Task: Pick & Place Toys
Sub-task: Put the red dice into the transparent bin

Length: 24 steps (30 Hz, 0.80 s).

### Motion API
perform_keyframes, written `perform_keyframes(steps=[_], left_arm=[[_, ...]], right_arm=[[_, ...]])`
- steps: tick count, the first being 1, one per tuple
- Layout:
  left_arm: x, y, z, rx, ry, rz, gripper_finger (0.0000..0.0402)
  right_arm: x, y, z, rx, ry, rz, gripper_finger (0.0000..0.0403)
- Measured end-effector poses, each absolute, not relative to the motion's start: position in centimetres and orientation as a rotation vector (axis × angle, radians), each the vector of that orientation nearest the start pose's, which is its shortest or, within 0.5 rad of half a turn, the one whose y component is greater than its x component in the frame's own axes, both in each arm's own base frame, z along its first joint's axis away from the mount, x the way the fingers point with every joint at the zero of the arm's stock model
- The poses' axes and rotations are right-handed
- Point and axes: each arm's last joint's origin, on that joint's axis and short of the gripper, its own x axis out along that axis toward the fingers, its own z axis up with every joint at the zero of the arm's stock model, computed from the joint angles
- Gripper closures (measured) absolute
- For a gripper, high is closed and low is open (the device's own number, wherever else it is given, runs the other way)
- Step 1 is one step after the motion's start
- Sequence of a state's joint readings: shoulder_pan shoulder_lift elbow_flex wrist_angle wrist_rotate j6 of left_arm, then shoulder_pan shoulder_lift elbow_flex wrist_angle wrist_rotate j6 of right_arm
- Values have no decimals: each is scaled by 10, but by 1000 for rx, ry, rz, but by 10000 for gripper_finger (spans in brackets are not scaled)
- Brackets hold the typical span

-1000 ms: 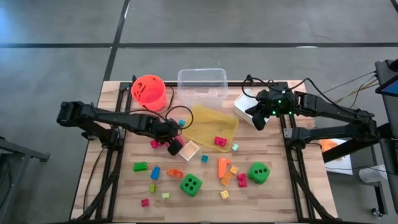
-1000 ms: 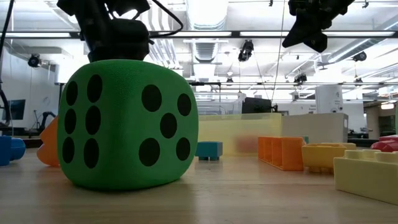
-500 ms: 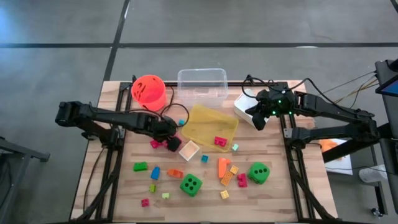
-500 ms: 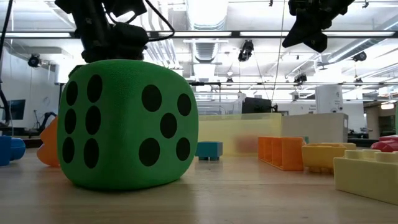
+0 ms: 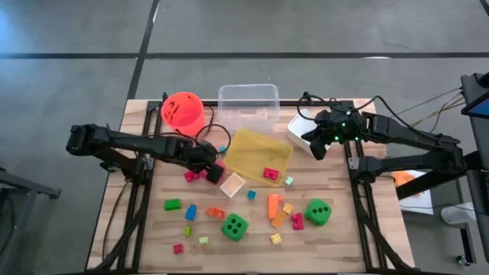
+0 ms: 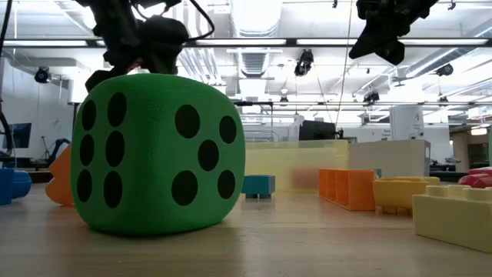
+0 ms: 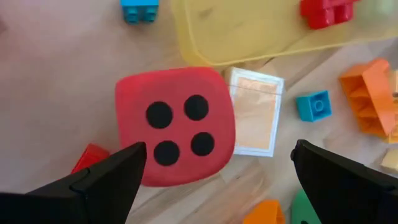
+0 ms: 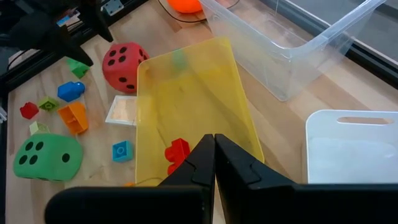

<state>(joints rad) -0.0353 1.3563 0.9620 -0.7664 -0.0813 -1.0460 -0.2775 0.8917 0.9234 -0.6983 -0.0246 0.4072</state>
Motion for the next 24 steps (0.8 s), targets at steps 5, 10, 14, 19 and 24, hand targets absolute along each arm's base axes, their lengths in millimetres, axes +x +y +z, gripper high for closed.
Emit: perform_keyframes(steps=[5, 10, 14, 19, 24], left_arm=[[247, -6, 232, -904, 1020, 710, 1], [246, -4, 232, -947, 994, 786, 1], [245, -4, 232, -941, 990, 806, 1], [247, -4, 225, -921, 1030, 830, 1], [254, -5, 219, -921, 1056, 828, 1]], right_arm=[[167, -47, 317, 491, 604, -376, 394], [167, -47, 317, 491, 604, -376, 394], [167, -47, 317, 491, 604, -375, 394], [167, -47, 317, 491, 603, -375, 394], [167, -47, 317, 491, 604, -375, 394]])
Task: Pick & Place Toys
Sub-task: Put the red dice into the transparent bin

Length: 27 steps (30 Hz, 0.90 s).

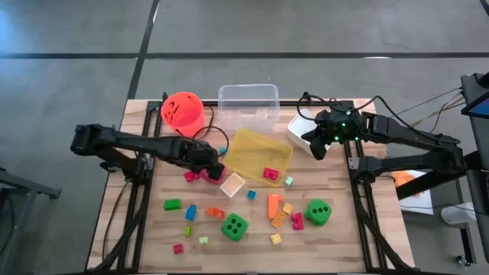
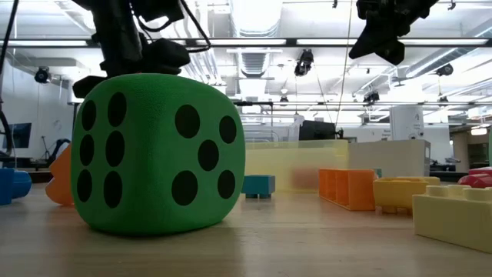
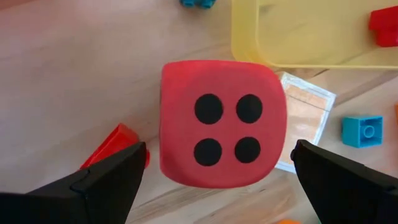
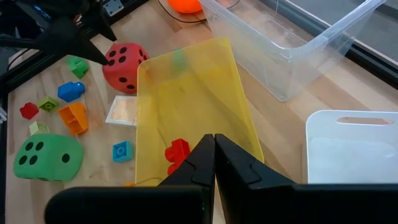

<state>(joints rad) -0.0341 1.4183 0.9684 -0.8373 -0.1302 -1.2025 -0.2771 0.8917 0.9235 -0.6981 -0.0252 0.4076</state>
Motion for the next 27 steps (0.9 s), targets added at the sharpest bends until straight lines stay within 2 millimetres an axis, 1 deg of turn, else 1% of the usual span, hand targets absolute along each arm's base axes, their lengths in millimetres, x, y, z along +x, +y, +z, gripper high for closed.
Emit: perform_keyframes(steps=[6, 18, 24, 27], left_arm=[[259, -5, 219, -906, 1063, 814, 1], [260, -6, 219, -915, 1057, 800, 2], [264, -7, 207, -873, 1099, 808, 2], [271, -7, 197, -855, 1123, 828, 2]], right_arm=[[167, -47, 317, 491, 603, -375, 394], [167, -47, 317, 491, 603, -375, 394], [167, -47, 317, 491, 603, -375, 394], [167, -47, 317, 491, 604, -375, 394]])
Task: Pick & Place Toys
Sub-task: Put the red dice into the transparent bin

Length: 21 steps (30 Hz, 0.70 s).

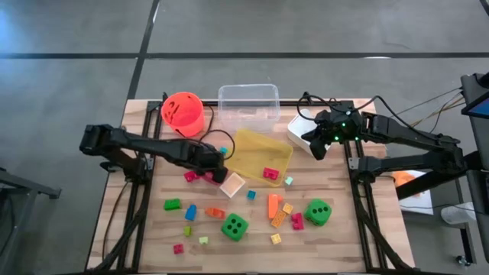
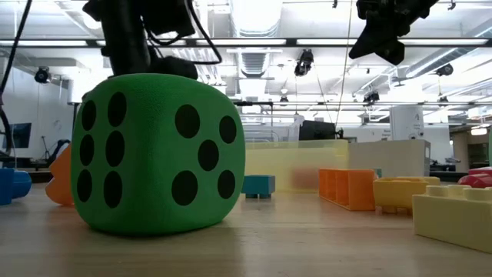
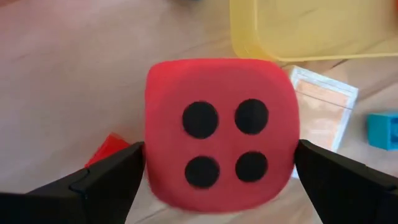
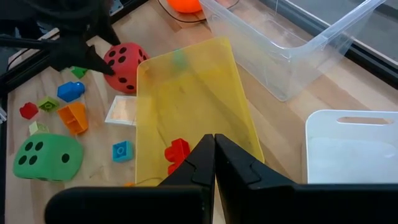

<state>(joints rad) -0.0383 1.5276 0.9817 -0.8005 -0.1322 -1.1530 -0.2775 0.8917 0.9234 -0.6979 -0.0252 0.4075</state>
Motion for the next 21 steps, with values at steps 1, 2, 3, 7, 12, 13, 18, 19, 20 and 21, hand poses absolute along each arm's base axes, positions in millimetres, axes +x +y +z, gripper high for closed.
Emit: perform_keyframes(steps=[1, 2, 3, 7, 12, 13, 18, 19, 20, 21], left_arm=[[272, -6, 195, -846, 1130, 836, 2], [274, -6, 193, -841, 1138, 843, 2], [276, -7, 191, -836, 1146, 847, 2], [283, -7, 184, -807, 1179, 857, 1], [285, -7, 175, -822, 1186, 892, 1], [286, -7, 175, -826, 1184, 894, 1], [285, -6, 177, -811, 1170, 894, 1], [285, -6, 177, -811, 1170, 893, 1], [285, -6, 177, -809, 1170, 893, 1], [285, -6, 177, -808, 1170, 893, 1]], right_arm=[[167, -47, 317, 491, 604, -375, 394], [167, -47, 317, 491, 604, -376, 394], [167, -47, 317, 491, 604, -375, 394], [167, -47, 317, 491, 603, -375, 394], [167, -47, 317, 491, 604, -375, 394], [167, -47, 317, 491, 604, -375, 394], [167, -47, 317, 491, 604, -375, 394], [167, -47, 317, 491, 604, -375, 394], [167, -47, 317, 491, 604, -375, 394], [167, -47, 317, 491, 604, -375, 394]])
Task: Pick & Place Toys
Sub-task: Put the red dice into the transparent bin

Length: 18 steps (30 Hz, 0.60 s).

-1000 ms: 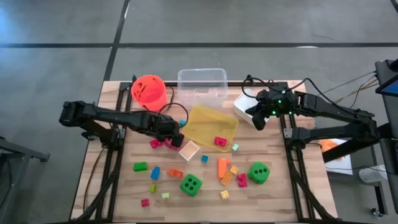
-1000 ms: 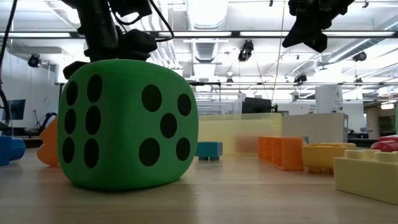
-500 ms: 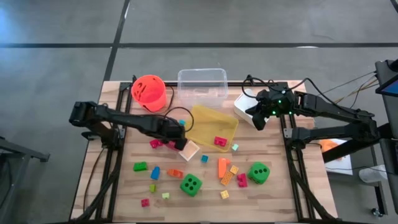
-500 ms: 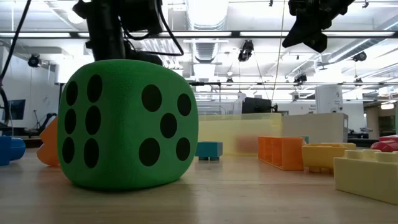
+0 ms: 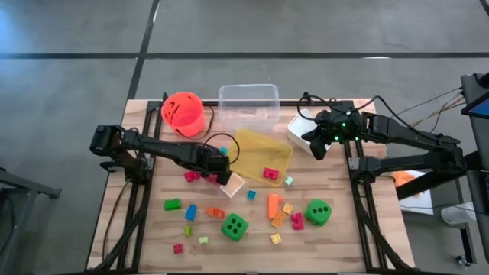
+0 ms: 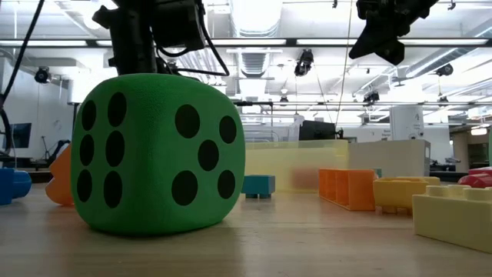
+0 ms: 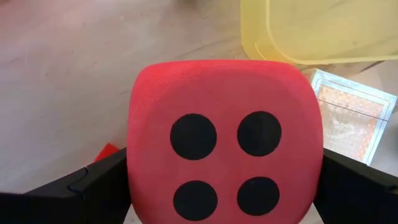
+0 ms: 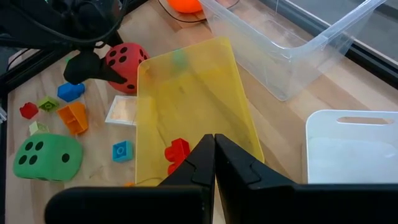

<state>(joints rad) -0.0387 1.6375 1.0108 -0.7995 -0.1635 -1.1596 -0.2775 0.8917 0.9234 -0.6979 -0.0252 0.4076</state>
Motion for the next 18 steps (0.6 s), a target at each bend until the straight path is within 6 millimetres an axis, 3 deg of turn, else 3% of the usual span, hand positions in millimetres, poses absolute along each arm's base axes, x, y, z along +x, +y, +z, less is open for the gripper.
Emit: perform_keyframes(steps=[13, 18], left_arm=[[286, -4, 179, -776, 1159, 853, 5], [286, 1, 180, -786, 1151, 854, 57]], right_arm=[[167, -47, 317, 491, 604, -375, 394], [167, -47, 317, 491, 604, -375, 394]])
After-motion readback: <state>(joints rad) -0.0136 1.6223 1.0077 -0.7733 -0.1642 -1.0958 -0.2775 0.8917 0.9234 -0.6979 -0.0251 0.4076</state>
